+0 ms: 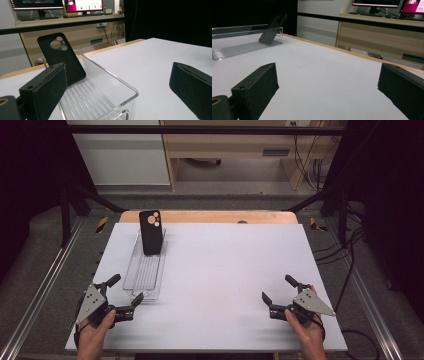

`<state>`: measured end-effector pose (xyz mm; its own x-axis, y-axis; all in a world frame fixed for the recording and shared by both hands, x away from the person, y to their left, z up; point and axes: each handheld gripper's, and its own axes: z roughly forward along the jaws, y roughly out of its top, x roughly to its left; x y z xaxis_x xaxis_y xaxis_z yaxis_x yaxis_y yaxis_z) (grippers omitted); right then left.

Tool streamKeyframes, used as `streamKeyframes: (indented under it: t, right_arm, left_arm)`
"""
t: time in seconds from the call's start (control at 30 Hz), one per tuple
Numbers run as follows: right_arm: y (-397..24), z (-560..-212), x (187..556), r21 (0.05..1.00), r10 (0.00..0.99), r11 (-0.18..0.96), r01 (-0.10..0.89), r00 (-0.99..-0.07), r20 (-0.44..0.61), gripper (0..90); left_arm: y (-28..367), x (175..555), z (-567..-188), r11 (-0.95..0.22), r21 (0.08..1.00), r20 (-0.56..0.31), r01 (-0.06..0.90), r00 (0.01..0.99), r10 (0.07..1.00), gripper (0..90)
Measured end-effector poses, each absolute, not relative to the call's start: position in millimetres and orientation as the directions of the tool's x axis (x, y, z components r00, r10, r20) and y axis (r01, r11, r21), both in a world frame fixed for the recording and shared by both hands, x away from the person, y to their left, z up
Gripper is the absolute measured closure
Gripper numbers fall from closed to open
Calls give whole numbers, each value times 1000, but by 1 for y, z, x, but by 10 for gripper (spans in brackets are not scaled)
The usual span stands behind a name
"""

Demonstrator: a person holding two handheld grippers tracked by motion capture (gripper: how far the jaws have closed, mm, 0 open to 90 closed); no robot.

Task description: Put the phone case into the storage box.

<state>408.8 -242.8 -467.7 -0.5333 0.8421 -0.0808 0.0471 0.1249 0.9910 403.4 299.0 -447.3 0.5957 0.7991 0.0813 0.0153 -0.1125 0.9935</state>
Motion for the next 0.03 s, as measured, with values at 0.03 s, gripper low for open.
streamKeyframes:
  t: [0.03]
  right_arm:
    - [-243,-468,409,991,842,125,47,-533,-81,33]
  left_arm:
    - [299,403,-447,-113,994,81,15,596,799,9]
